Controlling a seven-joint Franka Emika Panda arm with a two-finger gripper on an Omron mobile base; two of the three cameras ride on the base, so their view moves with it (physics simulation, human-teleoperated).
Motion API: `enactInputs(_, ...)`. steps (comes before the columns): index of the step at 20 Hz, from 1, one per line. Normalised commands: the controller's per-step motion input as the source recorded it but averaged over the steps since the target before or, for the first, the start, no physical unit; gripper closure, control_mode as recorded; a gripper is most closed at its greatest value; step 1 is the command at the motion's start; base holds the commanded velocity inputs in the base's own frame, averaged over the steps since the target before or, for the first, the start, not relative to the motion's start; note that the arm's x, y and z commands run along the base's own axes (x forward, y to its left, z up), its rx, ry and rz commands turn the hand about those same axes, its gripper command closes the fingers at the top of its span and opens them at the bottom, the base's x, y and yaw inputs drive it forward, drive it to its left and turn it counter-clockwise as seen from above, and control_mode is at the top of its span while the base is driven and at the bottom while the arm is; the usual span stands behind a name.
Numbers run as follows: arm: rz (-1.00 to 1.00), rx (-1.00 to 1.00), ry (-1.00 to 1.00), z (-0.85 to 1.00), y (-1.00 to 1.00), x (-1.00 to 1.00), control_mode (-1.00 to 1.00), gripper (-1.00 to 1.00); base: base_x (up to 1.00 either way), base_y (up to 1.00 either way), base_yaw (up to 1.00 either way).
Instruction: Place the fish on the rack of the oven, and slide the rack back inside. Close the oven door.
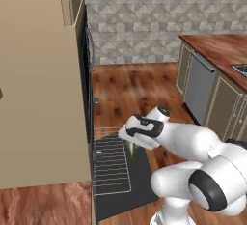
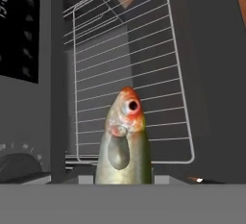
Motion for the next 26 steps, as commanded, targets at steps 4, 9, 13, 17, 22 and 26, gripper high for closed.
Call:
enactInputs(4,0.0,0.0,-0.03,-0.46,0.0,0.18,-1.0,1.0,0.0,0.0,0.0)
enactInputs(9,0.0,0.0,-0.02,-0.48,0.0,0.26,-1.0,1.0,0.0,0.0,0.0)
enactInputs(13,0.0,0.0,-0.02,-0.39,0.0,0.31,-1.0,1.0,0.0,0.0,0.0)
enactInputs(17,0.0,0.0,0.0,-0.31,0.06,0.37,-1.0,1.0,0.0,0.0,0.0)
enactInputs(22,0.0,0.0,-0.01,-0.32,0.05,0.4,-1.0,1.0,0.0,0.0,0.0)
enactInputs(26,0.0,0.0,-0.01,-0.34,0.08,0.38,-1.0,1.0,0.0,0.0,0.0)
